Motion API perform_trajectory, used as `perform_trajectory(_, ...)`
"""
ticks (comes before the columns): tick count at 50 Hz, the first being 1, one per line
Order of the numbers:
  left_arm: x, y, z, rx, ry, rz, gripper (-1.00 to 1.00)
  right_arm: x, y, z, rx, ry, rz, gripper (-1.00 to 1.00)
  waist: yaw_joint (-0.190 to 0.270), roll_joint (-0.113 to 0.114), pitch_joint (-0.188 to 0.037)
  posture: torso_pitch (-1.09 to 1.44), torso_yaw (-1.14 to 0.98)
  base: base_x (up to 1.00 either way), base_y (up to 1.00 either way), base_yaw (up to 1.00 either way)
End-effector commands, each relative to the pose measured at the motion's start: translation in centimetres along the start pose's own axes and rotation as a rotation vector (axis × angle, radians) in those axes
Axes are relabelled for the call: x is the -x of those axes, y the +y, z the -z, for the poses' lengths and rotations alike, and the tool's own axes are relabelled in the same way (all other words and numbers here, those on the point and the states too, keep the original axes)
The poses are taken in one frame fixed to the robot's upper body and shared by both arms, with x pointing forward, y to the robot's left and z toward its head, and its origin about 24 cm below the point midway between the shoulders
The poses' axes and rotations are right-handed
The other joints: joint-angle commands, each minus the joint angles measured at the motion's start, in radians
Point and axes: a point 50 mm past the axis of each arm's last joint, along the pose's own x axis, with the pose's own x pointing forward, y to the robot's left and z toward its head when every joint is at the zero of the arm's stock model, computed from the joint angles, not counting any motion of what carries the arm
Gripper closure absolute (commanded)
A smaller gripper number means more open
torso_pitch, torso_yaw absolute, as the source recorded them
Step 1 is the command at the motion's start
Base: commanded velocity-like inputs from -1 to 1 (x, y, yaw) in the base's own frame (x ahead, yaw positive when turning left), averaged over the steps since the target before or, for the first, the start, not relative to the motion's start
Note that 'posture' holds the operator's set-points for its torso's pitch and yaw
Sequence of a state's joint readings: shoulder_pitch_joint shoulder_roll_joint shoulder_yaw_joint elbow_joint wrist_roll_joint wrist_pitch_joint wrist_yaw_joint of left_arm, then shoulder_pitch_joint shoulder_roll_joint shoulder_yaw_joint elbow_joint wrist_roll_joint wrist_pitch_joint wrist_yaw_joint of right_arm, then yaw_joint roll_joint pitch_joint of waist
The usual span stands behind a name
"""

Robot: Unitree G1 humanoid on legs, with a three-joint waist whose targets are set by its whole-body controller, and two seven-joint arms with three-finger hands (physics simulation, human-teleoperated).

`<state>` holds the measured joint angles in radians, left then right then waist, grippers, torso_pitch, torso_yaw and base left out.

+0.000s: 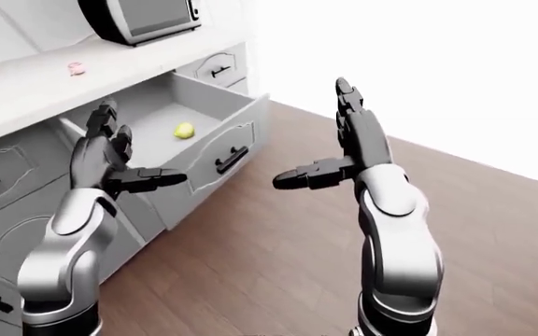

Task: Close the right drawer.

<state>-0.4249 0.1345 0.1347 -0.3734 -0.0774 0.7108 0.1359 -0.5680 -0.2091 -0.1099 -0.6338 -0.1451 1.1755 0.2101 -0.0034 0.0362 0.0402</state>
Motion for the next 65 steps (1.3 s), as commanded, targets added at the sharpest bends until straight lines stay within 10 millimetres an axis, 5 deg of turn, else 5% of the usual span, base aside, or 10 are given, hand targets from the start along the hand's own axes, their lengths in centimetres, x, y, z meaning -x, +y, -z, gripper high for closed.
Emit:
perform_trajectory(1, 0.09, 0.18, -1.65, 0.002, -0.084, -0.01, -1.0, 0.28, 0.03, -1.45, 0.011, -0.08, 0.001, -1.0, 0.003, 0.003, -0.018, 0.0, 0.0, 0.0, 0.0, -0.26)
perform_trajectory(3, 0.11, 0.21, -1.59, 0.001, -0.083, -0.01, -1.0, 0.33, 0.0, -1.38, 0.01, -0.08, 0.001, -1.0, 0.0, 0.062, -0.033, 0.0, 0.0, 0.0, 0.0, -0.26)
perform_trajectory(7, 0.11, 0.27, -1.69, 0.003, -0.083, -0.012, -1.0, 0.32, 0.04, -1.38, 0.01, -0.078, 0.0, -1.0, 0.002, 0.034, -0.026, 0.0, 0.0, 0.0, 0.0, -0.25)
perform_trajectory(17, 0.0, 0.39, -1.48, 0.004, -0.081, -0.014, -1.0, 0.28, 0.09, -1.33, 0.01, -0.077, 0.0, -1.0, 0.003, -0.11, -0.041, 0.0, 0.0, 0.0, 0.0, -0.25)
perform_trajectory(27, 0.05, 0.34, -1.39, 0.004, -0.08, -0.014, -1.0, 0.46, 0.01, -1.31, 0.009, -0.078, 0.004, -1.0, 0.003, -0.011, -0.019, 0.0, 0.0, 0.0, 0.0, -0.25)
perform_trajectory(30, 0.07, 0.38, -1.45, 0.004, -0.082, -0.014, -1.0, 0.41, 0.05, -1.23, 0.01, -0.078, 0.004, -1.0, 0.001, 0.073, -0.037, 0.0, 0.0, 0.0, 0.0, -0.26)
perform_trajectory(40, 0.05, 0.4, -1.79, 0.006, -0.085, -0.015, -1.0, 0.27, 0.09, -1.5, 0.011, -0.079, -0.001, -1.0, 0.004, -0.027, -0.031, 0.0, 0.0, 0.0, 0.0, -0.26)
perform_trajectory(43, 0.0, 0.37, -1.78, 0.005, -0.084, -0.015, -1.0, 0.24, 0.04, -1.53, 0.013, -0.078, 0.001, -1.0, 0.004, -0.108, -0.046, 0.0, 0.0, 0.0, 0.0, -0.26)
perform_trajectory(56, 0.09, 0.43, -2.04, 0.008, -0.087, -0.015, -1.0, 0.45, -0.03, -1.47, 0.01, -0.08, 0.004, -1.0, 0.001, 0.051, -0.028, 0.0, 0.0, 0.0, 0.0, -0.25)
perform_trajectory(65, 0.19, 0.43, -2.25, 0.011, -0.09, -0.015, -1.0, 0.54, -0.03, -1.57, 0.009, -0.081, 0.003, -1.0, 0.0, -0.005, -0.03, 0.0, 0.0, 0.0, 0.0, -0.26)
